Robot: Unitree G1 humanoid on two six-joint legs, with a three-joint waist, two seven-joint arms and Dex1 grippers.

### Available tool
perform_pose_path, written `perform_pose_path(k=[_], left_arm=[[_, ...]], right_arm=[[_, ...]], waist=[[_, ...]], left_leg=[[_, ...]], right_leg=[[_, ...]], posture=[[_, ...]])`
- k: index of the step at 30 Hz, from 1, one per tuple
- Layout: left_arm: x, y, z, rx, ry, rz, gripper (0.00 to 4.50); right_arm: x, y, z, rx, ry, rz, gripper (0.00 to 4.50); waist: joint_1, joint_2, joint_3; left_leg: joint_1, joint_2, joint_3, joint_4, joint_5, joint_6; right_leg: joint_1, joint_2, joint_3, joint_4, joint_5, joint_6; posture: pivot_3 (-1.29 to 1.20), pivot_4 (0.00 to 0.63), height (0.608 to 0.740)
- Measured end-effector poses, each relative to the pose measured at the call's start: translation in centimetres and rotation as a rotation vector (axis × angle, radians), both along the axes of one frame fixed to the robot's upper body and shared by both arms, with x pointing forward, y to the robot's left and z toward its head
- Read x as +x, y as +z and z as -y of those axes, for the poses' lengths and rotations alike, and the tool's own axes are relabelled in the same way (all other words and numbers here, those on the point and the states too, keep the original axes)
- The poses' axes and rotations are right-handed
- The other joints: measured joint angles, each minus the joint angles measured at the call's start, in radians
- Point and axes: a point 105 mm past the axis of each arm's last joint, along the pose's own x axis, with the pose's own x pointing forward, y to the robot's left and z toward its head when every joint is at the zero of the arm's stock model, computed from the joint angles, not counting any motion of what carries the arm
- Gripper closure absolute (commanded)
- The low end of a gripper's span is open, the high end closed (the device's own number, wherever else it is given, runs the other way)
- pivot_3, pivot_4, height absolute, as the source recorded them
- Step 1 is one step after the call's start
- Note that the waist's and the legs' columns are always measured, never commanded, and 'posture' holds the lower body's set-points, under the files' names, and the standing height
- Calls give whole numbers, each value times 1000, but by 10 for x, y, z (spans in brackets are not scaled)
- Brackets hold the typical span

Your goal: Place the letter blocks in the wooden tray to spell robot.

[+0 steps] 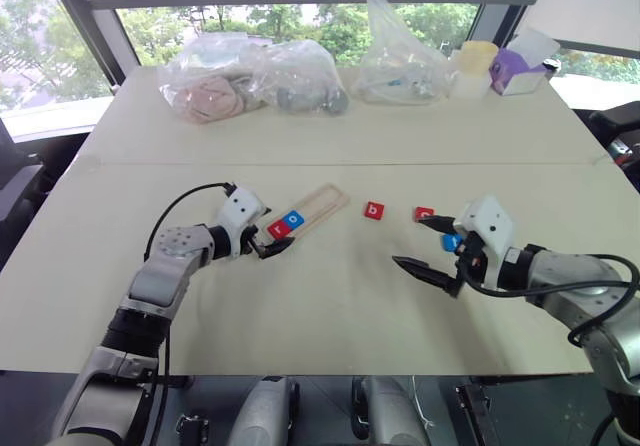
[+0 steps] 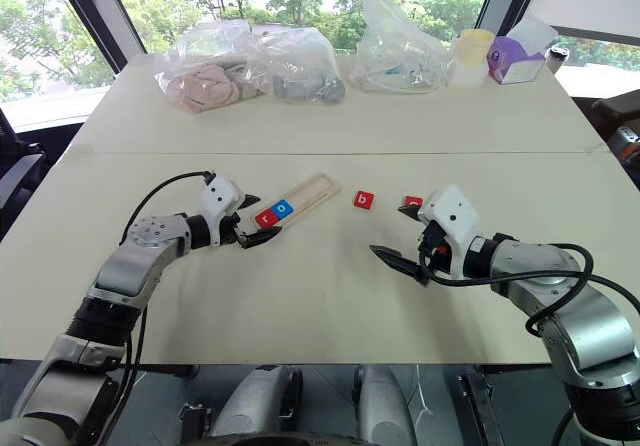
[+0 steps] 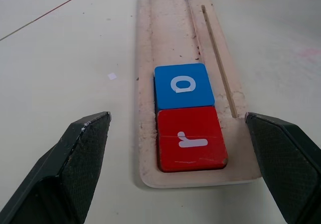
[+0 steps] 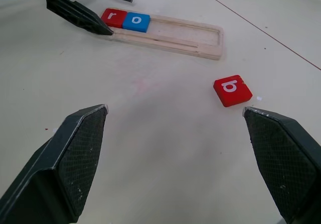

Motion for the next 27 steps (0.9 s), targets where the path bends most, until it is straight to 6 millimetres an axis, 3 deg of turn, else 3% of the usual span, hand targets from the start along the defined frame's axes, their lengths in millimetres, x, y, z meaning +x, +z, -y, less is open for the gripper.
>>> perform_pose_path(k=[24, 27], left_arm=[[1, -12, 9, 12, -15, -35, 0], [1, -12, 10, 11, -16, -37, 733]], right_arm=[[1, -2, -1, -10, -5, 0, 56], [1, -2, -1, -10, -5, 0, 0]], waist=[[2, 0, -2], [2, -1, -2]], left_leg=[[3, 0, 0, 1, 0, 0], [3, 0, 0, 1, 0, 0]], right_leg=[[3, 0, 0, 0, 0, 0], [4, 0, 0, 0, 0, 0]], posture=[[0, 150, 725], [0, 150, 725]])
